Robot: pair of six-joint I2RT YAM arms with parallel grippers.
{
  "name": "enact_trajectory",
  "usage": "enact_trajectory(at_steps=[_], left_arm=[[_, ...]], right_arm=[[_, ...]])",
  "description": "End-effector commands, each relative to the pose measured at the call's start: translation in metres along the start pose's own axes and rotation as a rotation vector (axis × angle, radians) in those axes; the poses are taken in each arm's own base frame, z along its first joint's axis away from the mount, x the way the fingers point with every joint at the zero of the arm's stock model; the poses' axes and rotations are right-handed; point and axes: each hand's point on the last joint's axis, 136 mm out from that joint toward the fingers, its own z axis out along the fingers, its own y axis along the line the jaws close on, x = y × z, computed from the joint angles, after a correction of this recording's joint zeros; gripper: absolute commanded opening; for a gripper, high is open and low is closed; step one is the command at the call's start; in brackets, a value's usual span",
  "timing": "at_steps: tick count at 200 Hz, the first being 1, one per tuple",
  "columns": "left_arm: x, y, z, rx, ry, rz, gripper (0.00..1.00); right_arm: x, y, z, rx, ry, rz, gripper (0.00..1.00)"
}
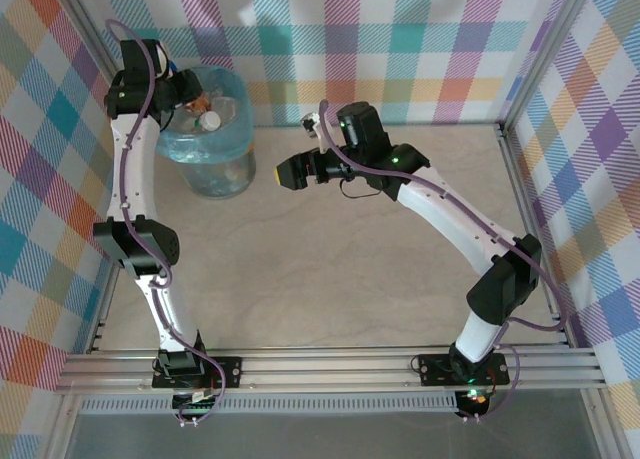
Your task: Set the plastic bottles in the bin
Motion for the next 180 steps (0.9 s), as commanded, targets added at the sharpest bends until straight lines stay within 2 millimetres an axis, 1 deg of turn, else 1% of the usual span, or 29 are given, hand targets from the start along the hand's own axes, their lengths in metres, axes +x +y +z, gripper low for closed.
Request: enact_trajectory(at_steps=[1, 17, 33, 48, 56, 69, 84, 93, 100, 118, 131, 143, 156, 165, 180], left_arm=[[0.003, 0.002, 0.007, -0.026, 0.025, 0.057, 0.41], [0.022, 0.0, 0.021, 0.007, 0.094, 0.066, 0.44], [0.04, -0.003, 0.031, 0.052, 0.145, 0.063, 0.5], [0.043, -0.007, 0.029, 0.075, 0.149, 0.062, 0.59], [0.038, -0.009, 0.025, 0.081, 0.136, 0.068, 0.65], [0.024, -0.014, 0.012, 0.088, 0.094, 0.084, 0.74], [0.001, -0.023, -0.01, 0.103, 0.025, 0.107, 0.8], [-0.013, -0.026, -0.024, 0.104, -0.016, 0.117, 0.81], [-0.024, -0.025, -0.035, 0.092, -0.052, 0.119, 0.85], [-0.044, -0.017, -0.058, 0.027, -0.13, 0.119, 0.85], [-0.053, -0.002, -0.071, -0.069, -0.172, 0.112, 0.84], [-0.058, 0.012, -0.078, -0.139, -0.197, 0.103, 0.81], [-0.064, 0.02, -0.077, -0.158, -0.217, 0.087, 0.75], [-0.069, 0.017, -0.073, -0.124, -0.231, 0.085, 0.7], [-0.074, 0.014, -0.06, -0.096, -0.247, 0.085, 0.61]], right_arm=[[-0.004, 0.009, 0.001, -0.024, -0.003, -0.032, 0.97], [-0.003, 0.008, 0.001, -0.018, -0.002, -0.03, 0.97], [0.0, 0.006, 0.002, -0.014, 0.005, -0.027, 0.97], [0.001, 0.006, 0.003, -0.015, 0.008, -0.023, 0.97], [0.001, 0.007, 0.003, -0.016, 0.008, -0.022, 0.97], [-0.001, 0.008, 0.002, -0.019, 0.004, -0.025, 0.97], [-0.002, 0.01, 0.002, -0.019, 0.001, -0.026, 0.97], [-0.003, 0.01, 0.003, -0.018, -0.001, -0.027, 0.97], [-0.003, 0.011, 0.003, -0.018, -0.001, -0.029, 0.97], [-0.002, 0.011, 0.004, -0.015, 0.002, -0.03, 0.97], [-0.002, 0.011, 0.004, -0.013, 0.003, -0.032, 0.97], [-0.002, 0.011, 0.004, -0.009, 0.004, -0.032, 0.97], [-0.001, 0.01, 0.005, -0.009, 0.007, -0.03, 0.97], [-0.002, 0.011, 0.005, -0.011, 0.006, -0.031, 0.97], [0.0, 0.011, 0.008, -0.015, 0.013, -0.03, 0.97]])
